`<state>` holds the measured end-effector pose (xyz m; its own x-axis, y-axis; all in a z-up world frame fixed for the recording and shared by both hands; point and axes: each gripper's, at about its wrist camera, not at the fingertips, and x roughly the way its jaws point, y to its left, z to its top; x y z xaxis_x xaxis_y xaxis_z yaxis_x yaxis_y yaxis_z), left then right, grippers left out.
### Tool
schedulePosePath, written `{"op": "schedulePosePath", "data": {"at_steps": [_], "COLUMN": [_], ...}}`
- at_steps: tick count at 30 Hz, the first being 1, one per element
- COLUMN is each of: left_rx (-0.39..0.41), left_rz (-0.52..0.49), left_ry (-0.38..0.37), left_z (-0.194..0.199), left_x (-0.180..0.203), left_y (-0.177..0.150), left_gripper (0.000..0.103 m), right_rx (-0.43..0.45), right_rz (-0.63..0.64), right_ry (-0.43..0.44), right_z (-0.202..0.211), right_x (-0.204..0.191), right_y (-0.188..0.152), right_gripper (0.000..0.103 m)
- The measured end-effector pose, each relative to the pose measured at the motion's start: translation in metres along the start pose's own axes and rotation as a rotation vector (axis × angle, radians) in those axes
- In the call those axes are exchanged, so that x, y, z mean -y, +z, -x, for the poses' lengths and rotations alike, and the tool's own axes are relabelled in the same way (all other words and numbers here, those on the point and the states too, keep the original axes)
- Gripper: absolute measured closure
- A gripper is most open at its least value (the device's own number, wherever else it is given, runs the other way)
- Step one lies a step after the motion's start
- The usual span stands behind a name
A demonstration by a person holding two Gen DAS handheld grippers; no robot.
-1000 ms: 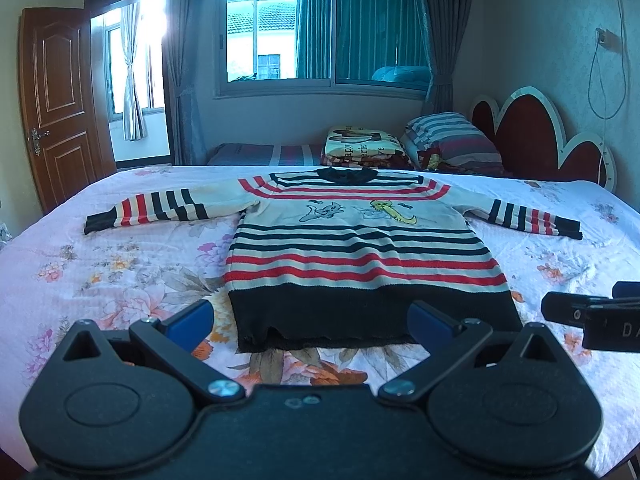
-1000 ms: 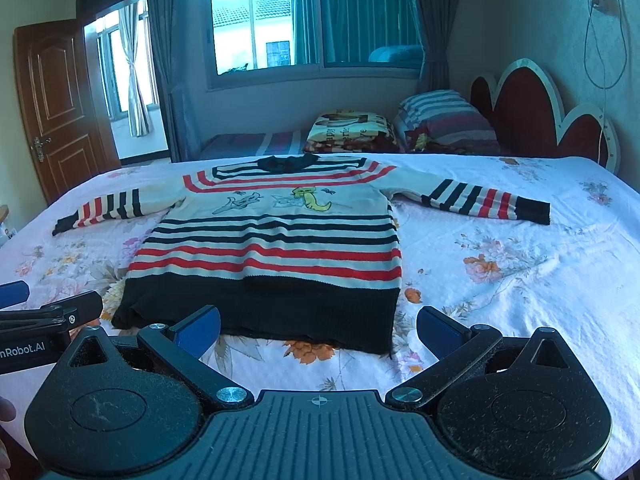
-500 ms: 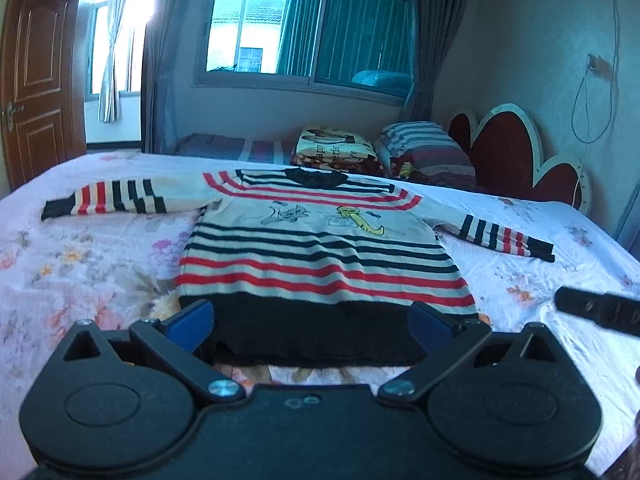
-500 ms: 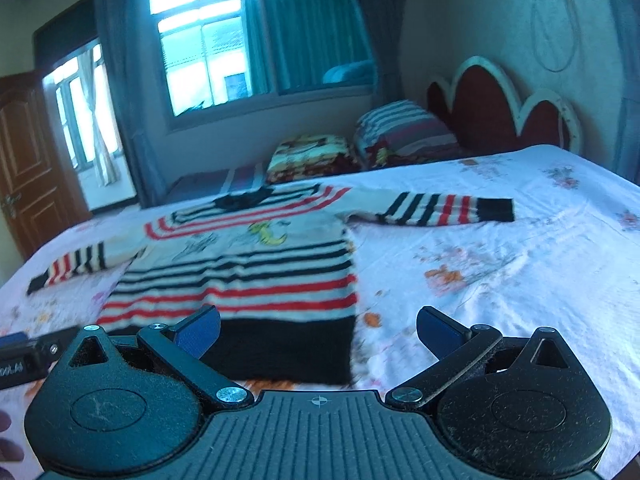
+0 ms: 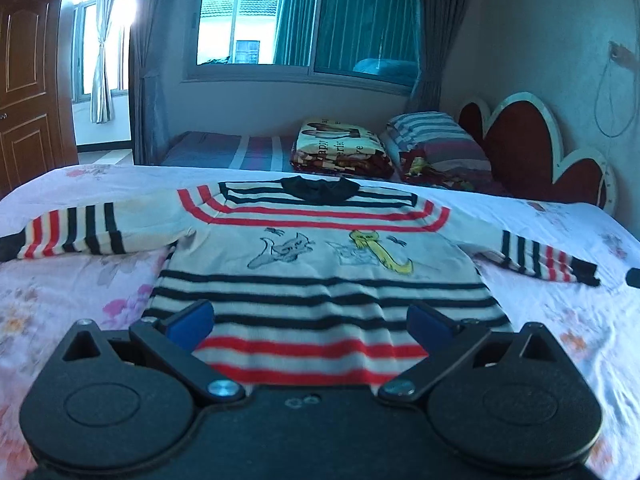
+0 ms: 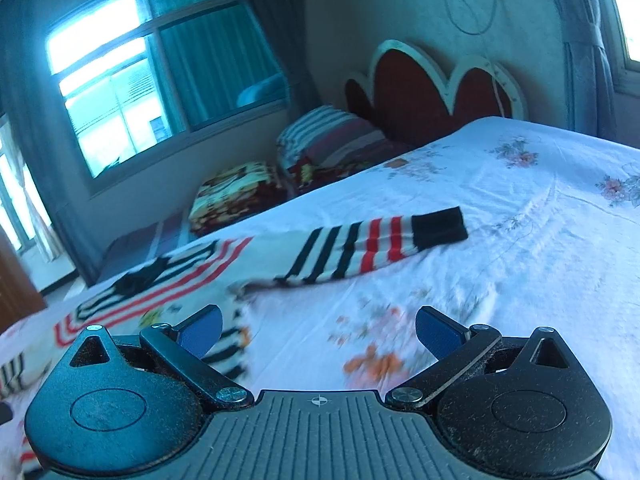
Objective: Fold small clothes
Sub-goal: 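Reach the right gripper to the black sleeve cuff and close on it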
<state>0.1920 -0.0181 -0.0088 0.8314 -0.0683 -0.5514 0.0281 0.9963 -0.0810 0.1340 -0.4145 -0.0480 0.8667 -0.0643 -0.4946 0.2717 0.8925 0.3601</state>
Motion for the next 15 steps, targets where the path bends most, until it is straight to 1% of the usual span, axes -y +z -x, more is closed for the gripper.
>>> {"op": "schedulePosePath", "data": {"at_steps": [1,2,7,10,11,12,13,15], "left_rx": [-0.006,-0.013,-0.049,-0.076,-0.087,-0.098,-0.107,-0.118], "left_rz": [-0.003,-0.009,-0.025,-0.037,-0.042,-0.046,-0.048,-0.054], "left_ry": [0.014,0.025,0.063,0.079,0.084,0.087,0.090,0.093], "left_z": [-0.013,-0.025,-0.084,-0.115,-0.124,-0.134,-0.141,-0.152], "left_x": [0.000,0.001,0.001,0.004,0.005,0.005,0.007,0.009], "left_y": [0.005,0.009,0.024,0.027,0.027,0.028,0.028,0.028], "left_gripper": [0.001,0.001,0.001,0.001,0.001,0.001,0.001,0.001], "right_rx": [-0.009,-0.021,-0.025,-0.039,-0.046,-0.053,-0.060,-0.066], "right_rz": [-0.016,-0.040,-0.188,-0.264,-0.285,-0.305,-0.324,-0.356], "right_ry": [-0.014,-0.030,-0.076,-0.100,-0.110,-0.116,-0.121,-0.136], "right_z": [-0.017,-0.033,-0.103,-0.143,-0.153,-0.162,-0.170,-0.181], "right_x": [0.009,0.018,0.071,0.099,0.107,0.114,0.120,0.129], "right_y": [0.008,0.014,0.041,0.047,0.048,0.047,0.047,0.045], "right_gripper": [0.038,0.043,0.043,0.043,0.044,0.052,0.055,0.056]}}
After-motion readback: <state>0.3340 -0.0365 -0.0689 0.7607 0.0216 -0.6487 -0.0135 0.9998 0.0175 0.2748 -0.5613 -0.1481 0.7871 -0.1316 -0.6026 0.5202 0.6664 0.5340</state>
